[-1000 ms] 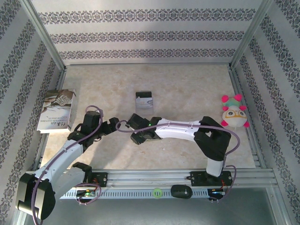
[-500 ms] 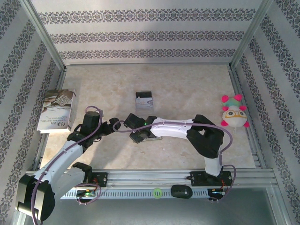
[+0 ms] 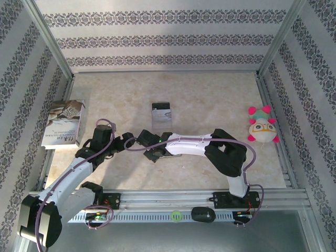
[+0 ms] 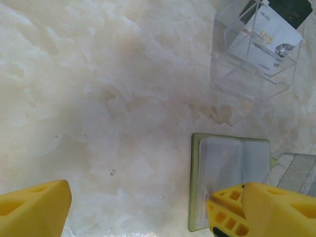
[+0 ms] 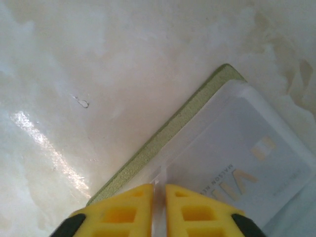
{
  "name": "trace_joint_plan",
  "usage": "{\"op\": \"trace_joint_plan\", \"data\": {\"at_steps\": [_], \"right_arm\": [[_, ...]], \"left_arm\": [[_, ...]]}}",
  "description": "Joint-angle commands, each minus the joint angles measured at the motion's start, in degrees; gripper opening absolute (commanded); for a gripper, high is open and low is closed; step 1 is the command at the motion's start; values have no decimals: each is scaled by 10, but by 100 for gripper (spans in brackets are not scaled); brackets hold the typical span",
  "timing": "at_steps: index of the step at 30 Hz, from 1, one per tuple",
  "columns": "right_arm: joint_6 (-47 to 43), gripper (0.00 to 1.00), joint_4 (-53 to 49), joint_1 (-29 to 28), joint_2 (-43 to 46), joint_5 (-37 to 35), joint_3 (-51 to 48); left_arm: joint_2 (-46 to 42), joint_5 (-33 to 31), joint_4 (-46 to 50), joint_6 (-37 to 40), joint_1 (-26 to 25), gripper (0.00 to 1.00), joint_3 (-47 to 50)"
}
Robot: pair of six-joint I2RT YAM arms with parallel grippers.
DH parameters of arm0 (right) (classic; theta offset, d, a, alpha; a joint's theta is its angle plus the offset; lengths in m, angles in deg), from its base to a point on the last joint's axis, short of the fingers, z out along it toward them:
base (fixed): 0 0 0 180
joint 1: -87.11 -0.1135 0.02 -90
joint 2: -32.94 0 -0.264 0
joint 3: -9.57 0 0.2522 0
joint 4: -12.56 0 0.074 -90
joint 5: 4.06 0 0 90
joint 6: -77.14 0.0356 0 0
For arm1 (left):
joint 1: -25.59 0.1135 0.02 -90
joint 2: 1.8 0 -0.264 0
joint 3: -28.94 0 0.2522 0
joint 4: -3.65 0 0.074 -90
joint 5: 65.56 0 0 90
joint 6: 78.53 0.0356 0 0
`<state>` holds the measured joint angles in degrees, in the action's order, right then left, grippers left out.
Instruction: Take the credit cards out of the card holder
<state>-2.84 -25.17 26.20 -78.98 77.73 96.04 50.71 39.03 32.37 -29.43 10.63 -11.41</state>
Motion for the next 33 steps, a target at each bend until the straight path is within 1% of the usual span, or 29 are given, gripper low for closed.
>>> {"op": "trace_joint_plan", "data": {"at_steps": [1, 2, 3, 6, 9, 12, 16, 19, 22, 25, 29, 33], "right_arm": [[3, 4, 9, 3, 1, 2, -19], [5, 1, 16, 5, 5, 6, -23], [8, 0, 25, 8, 10, 8, -27], [27, 0, 73, 17, 40, 27, -57], [56, 0, 136, 35, 76, 66, -97], [82, 0, 190, 51, 109, 108, -131], [110, 0, 219, 66, 133, 141, -158], [137, 0, 237, 74, 148, 152, -182], [157, 0, 254, 77, 161, 150, -207], [179, 0, 273, 79, 170, 153, -231], [196, 0, 290, 80, 176, 153, -253], [214, 0, 310, 80, 188, 143, -275]], "left_arm": [[5, 28, -16, 9, 6, 85, 8], [7, 32, -18, 9, 5, 84, 8], [8, 37, -22, 10, 5, 83, 10], [14, 51, -43, 3, -2, 79, 17], [31, 52, -63, -2, -19, 76, 23], [53, 54, -92, -13, -37, 70, 26], [87, 41, -126, -19, -69, 65, 18], [123, 30, -148, -21, -94, 55, 5], [164, 21, -170, -23, -120, 42, -9], [202, 15, -187, -26, -142, 30, -22], [238, 9, -206, -26, -162, 23, -39], [271, 2, -204, -25, -179, 14, -59]]}}
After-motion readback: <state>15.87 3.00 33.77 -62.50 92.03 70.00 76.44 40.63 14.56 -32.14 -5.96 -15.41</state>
